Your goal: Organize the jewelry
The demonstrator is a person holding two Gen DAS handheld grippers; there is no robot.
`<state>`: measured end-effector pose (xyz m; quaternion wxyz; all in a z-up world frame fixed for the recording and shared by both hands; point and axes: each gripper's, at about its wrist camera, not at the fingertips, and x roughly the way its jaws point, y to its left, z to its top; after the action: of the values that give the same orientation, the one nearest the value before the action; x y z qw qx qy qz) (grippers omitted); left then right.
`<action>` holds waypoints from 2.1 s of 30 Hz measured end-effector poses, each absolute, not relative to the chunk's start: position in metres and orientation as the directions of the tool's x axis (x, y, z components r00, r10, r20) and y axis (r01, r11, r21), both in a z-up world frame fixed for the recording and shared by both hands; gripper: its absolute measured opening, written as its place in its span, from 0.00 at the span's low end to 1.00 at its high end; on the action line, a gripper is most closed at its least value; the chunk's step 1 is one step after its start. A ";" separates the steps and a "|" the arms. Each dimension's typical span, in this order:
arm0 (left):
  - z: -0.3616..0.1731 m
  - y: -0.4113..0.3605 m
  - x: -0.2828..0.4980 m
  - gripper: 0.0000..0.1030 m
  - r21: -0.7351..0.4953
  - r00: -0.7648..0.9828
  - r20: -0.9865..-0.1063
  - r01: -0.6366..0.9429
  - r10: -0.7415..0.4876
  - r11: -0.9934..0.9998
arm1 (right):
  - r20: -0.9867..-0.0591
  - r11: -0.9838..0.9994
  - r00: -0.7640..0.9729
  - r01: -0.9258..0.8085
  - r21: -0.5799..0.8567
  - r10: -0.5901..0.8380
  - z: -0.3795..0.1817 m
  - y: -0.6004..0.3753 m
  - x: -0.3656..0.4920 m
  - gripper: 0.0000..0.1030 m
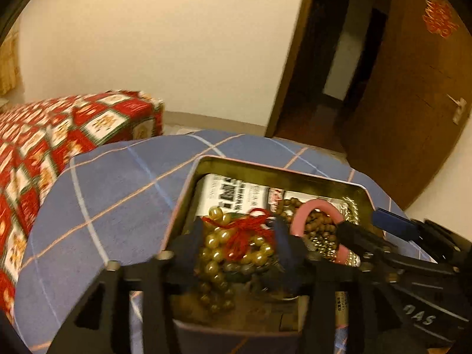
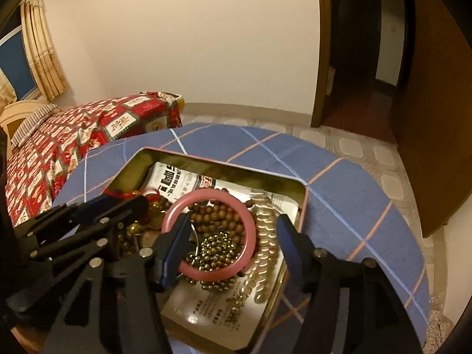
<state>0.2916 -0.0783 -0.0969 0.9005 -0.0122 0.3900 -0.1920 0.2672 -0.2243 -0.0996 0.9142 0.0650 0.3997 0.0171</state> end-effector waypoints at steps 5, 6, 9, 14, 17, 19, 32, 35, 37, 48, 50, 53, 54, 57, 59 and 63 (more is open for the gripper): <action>-0.085 -0.068 0.276 0.69 -0.179 0.651 -0.675 0.313 -0.348 0.933 | -0.709 0.985 0.700 0.044 0.165 0.088 -0.088 -0.229 0.253 0.74; -0.083 -0.068 0.272 0.69 -0.163 0.658 -0.673 0.313 -0.338 0.935 | -0.706 0.986 0.703 0.044 0.161 0.084 -0.087 -0.228 0.251 0.74; -0.078 -0.067 0.261 0.69 -0.136 0.678 -0.663 0.306 -0.316 0.942 | -0.710 0.987 0.701 0.048 0.153 0.076 -0.084 -0.224 0.244 0.75; -0.076 -0.057 0.240 0.70 -0.128 0.700 -0.650 0.283 -0.296 0.951 | -0.704 0.985 0.707 0.067 0.160 0.066 -0.082 -0.219 0.228 0.80; -0.079 -0.050 0.223 0.70 -0.143 0.694 -0.659 0.263 -0.290 0.954 | -0.697 0.986 0.715 0.073 0.148 0.051 -0.082 -0.216 0.217 0.85; -0.081 -0.046 0.212 0.70 -0.152 0.687 -0.668 0.251 -0.287 0.956 | -0.689 0.987 0.724 0.082 0.140 0.038 -0.082 -0.213 0.206 0.87; -0.060 -0.024 0.129 0.70 -0.116 0.763 -0.608 0.188 -0.220 0.975 | -0.612 0.987 0.790 0.125 0.101 -0.038 -0.061 -0.199 0.127 0.96; -0.051 -0.019 0.115 0.70 -0.110 0.780 -0.590 0.177 -0.208 0.978 | -0.582 0.987 0.812 0.130 0.096 -0.050 -0.053 -0.196 0.112 0.99; -0.045 -0.018 0.105 0.70 -0.097 0.795 -0.575 0.166 -0.192 0.981 | -0.556 0.987 0.830 0.128 0.092 -0.056 -0.046 -0.194 0.101 0.99; -0.004 -0.007 0.065 0.75 -0.061 0.879 -0.449 0.147 -0.159 0.987 | -0.435 0.987 0.896 0.139 0.083 -0.090 -0.008 -0.183 0.061 1.00; 0.000 -0.006 0.061 0.76 -0.054 0.888 -0.436 0.141 -0.150 0.989 | -0.419 0.987 0.904 0.136 0.084 -0.089 -0.002 -0.182 0.057 1.00; 0.006 -0.005 0.058 0.77 -0.047 0.896 -0.419 0.144 -0.150 0.989 | -0.404 0.986 0.910 0.138 0.094 -0.089 0.002 -0.181 0.053 1.00; 0.008 -0.005 0.057 0.77 -0.043 0.898 -0.414 0.143 -0.148 0.989 | -0.402 0.986 0.912 0.137 0.099 -0.086 0.002 -0.181 0.053 1.00; 0.009 -0.005 0.056 0.77 -0.041 0.903 -0.406 0.139 -0.144 0.989 | -0.398 0.985 0.913 0.137 0.100 -0.087 0.004 -0.181 0.053 1.00; 0.008 -0.005 0.056 0.77 -0.045 0.901 -0.408 0.138 -0.144 0.989 | -0.395 0.985 0.914 0.137 0.100 -0.087 0.005 -0.181 0.053 1.00; 0.009 -0.004 0.056 0.78 -0.055 0.902 -0.404 0.141 -0.151 0.988 | -0.394 0.985 0.915 0.139 0.100 -0.089 0.005 -0.181 0.053 1.00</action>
<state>0.0562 -0.0044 0.0086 0.9751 -0.0123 0.2083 -0.0749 0.0527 -0.1807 0.0047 0.9764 0.0632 0.1982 -0.0583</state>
